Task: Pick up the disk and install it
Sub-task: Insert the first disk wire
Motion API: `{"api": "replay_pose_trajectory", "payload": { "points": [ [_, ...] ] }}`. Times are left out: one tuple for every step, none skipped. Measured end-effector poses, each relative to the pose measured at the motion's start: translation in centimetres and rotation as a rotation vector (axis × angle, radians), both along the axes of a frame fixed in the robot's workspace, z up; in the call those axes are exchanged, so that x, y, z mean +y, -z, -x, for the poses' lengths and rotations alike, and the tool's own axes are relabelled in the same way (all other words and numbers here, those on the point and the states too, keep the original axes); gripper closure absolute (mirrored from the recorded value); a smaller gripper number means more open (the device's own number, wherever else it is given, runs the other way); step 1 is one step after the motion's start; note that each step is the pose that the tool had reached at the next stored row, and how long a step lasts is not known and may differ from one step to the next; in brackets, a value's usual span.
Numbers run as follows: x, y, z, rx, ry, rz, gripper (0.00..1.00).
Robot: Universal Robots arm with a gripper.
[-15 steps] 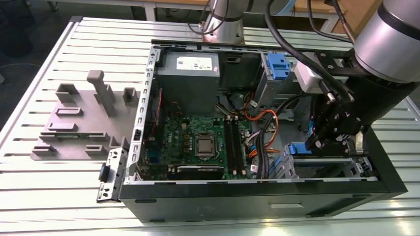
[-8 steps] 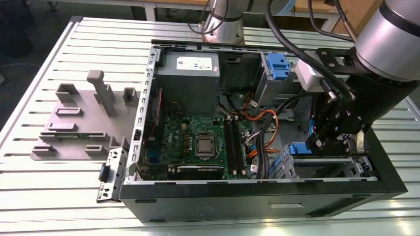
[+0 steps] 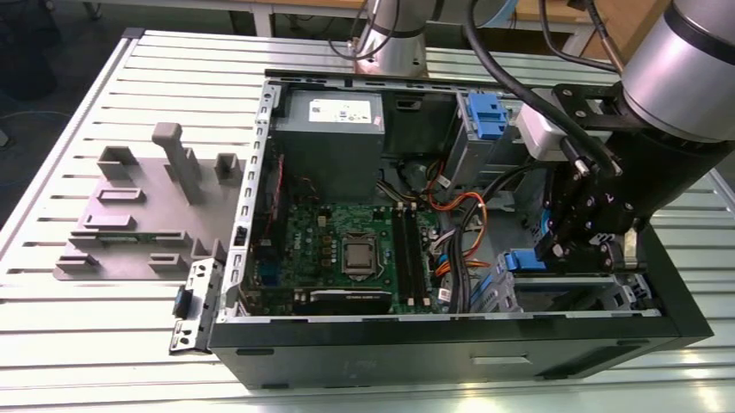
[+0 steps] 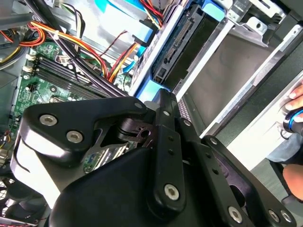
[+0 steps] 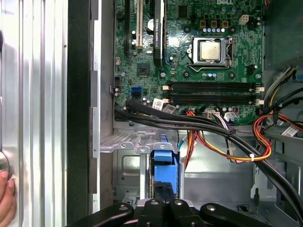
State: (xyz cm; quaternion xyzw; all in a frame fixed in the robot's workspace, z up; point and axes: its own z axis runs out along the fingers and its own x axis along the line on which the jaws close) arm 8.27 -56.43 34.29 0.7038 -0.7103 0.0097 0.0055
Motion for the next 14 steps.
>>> {"api": "replay_pose_trajectory", "payload": {
  "points": [
    [0.00, 0.00, 0.00, 0.0000, 0.000, -0.0006, 0.89],
    [0.00, 0.00, 0.00, 0.0000, 0.000, -0.0007, 0.89],
    [0.00, 0.01, -0.01, 0.0000, 0.000, -0.0008, 0.89],
    [0.00, 0.01, -0.06, 0.0000, 0.000, -0.0008, 0.89],
    [0.00, 0.01, -0.17, 0.0000, 0.000, -0.0008, 0.89],
    [0.00, 0.01, -0.29, 0.0001, 0.000, -0.0008, 0.89],
    [0.00, 0.00, -0.43, 0.0002, 0.000, -0.0008, 0.89],
    [0.00, 0.00, -0.57, 0.0003, 0.000, -0.0008, 0.89],
    [0.00, 0.00, -0.72, 0.0005, 0.000, -0.0007, 0.89],
    [0.00, 0.01, -0.87, 0.0007, 0.000, -0.0008, 0.89],
    [0.00, 0.00, -1.02, 0.0009, 0.000, -0.0007, 0.89],
    [0.00, 0.00, -1.17, 0.0012, 0.000, -0.0007, 0.89],
    [0.01, 0.00, -1.27, 0.0013, 0.000, -0.0007, 0.89],
    [0.01, 0.00, -1.29, 0.0013, 0.000, -0.0008, 0.89]
  ]
}}
